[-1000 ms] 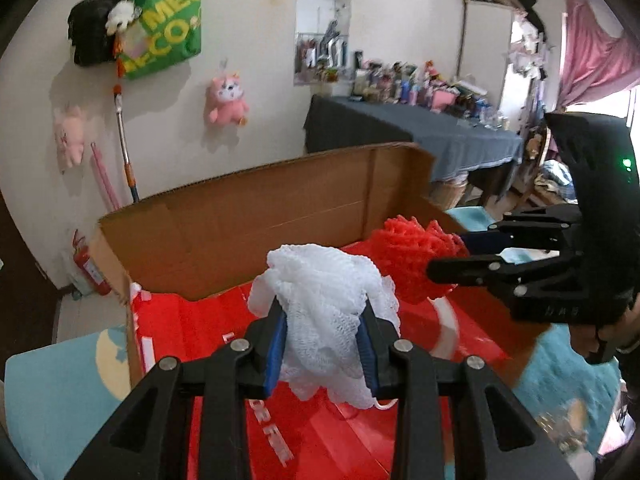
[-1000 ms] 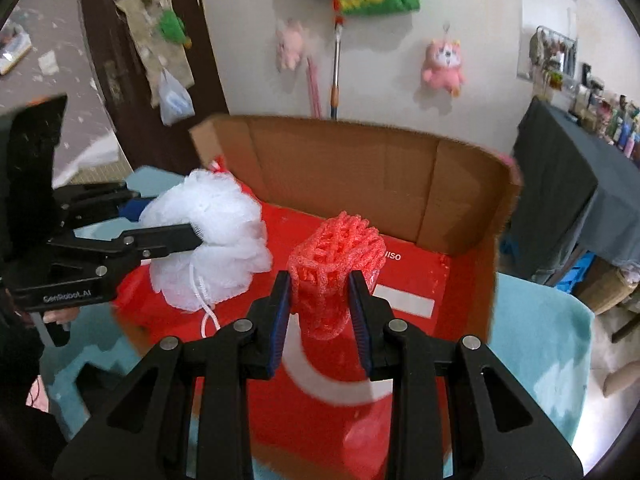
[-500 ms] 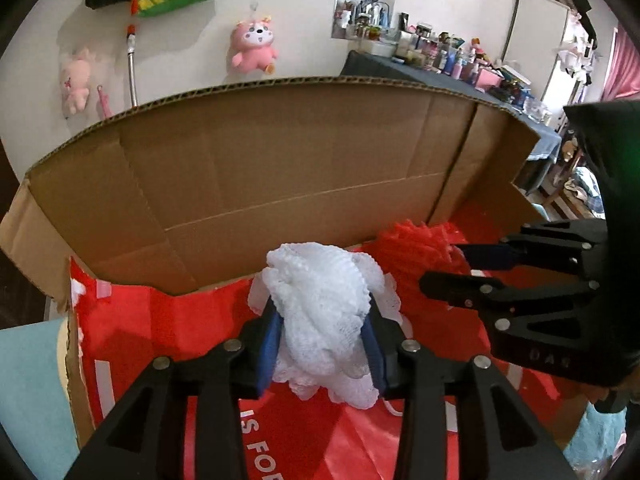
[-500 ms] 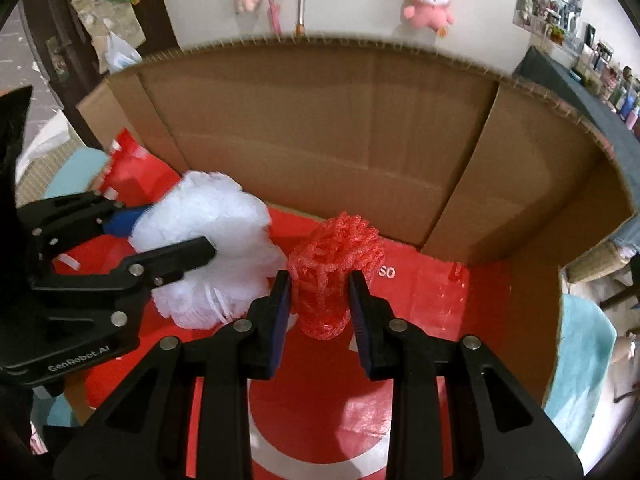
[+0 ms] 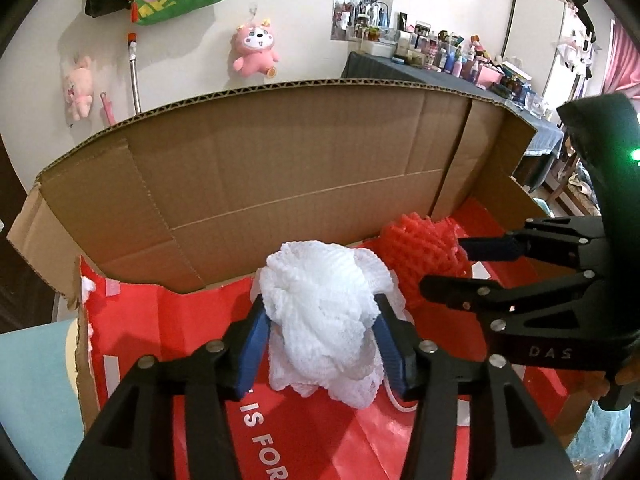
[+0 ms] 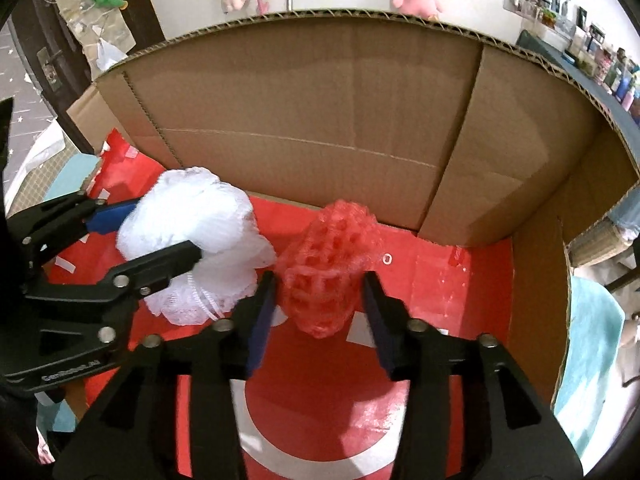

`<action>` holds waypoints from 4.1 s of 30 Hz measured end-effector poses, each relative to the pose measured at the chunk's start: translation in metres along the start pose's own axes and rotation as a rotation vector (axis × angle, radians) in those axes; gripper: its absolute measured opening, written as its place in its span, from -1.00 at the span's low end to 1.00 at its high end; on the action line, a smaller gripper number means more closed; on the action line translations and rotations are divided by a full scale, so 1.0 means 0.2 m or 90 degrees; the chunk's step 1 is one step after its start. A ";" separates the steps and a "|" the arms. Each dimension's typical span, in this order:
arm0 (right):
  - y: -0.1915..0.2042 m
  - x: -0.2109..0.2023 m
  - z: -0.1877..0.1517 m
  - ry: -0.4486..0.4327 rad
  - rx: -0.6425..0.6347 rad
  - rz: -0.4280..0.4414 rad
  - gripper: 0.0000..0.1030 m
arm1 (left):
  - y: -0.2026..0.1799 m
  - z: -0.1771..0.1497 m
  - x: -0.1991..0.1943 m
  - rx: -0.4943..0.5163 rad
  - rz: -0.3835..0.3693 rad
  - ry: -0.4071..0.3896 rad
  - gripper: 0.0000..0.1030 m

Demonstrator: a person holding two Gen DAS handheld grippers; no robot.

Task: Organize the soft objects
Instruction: 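Open both tools to release the items and lift away from the box, then move both tools back toward the remaining soft items on the table, then grasp the grey cloth with the left tool while the right tool grasps the beige crocheted scrunchie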

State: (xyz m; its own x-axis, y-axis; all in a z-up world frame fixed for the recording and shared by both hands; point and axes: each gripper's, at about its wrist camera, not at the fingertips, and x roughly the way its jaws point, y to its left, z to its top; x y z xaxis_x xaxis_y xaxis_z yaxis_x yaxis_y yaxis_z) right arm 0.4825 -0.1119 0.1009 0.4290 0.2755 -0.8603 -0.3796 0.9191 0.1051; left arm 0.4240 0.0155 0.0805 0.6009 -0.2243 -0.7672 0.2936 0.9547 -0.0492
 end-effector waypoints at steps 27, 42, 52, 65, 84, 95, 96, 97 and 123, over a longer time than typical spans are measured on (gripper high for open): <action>0.17 -1.07 -0.45 -0.233 -0.001 -0.045 0.55 | -0.25 -0.30 -1.06 -0.009 0.061 -0.266 1.00; 0.40 -1.62 -1.18 -0.421 -0.020 -0.098 0.85 | -0.50 -0.86 -1.51 -0.020 0.073 -0.386 1.00; 0.49 -1.50 -1.65 -0.450 0.020 -0.139 0.92 | -0.60 -1.26 -1.47 -0.050 0.085 -0.389 1.00; 0.53 -1.17 -1.93 -0.410 0.025 -0.166 0.92 | -0.66 -1.52 -1.21 -0.051 0.102 -0.317 1.00; 0.39 -0.88 -1.97 -0.305 0.074 -0.154 0.92 | -0.48 -1.60 -0.99 -0.093 0.108 -0.209 1.00; 0.20 -0.84 -1.99 -0.283 0.129 -0.123 0.78 | -0.24 -1.61 -0.94 -0.136 0.108 -0.146 0.36; 0.19 -0.84 -1.99 -0.282 0.132 -0.115 0.57 | -0.23 -1.61 -0.92 -0.138 0.096 -0.137 0.28; 0.18 -0.84 -1.99 -0.278 0.135 -0.107 0.32 | -0.23 -1.62 -0.91 -0.140 0.081 -0.126 0.05; 0.23 -0.95 -1.99 -0.331 0.111 -0.053 -0.53 | -0.28 -1.58 -1.01 -0.122 0.068 -0.160 -0.59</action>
State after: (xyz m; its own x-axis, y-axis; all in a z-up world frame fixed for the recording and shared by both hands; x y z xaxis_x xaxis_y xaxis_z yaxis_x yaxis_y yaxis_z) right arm 0.0576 -0.2337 0.0701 0.8162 0.2626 -0.5146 -0.2056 0.9644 0.1661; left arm 0.0503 0.0694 0.0360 0.7921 -0.1389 -0.5944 0.0882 0.9896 -0.1137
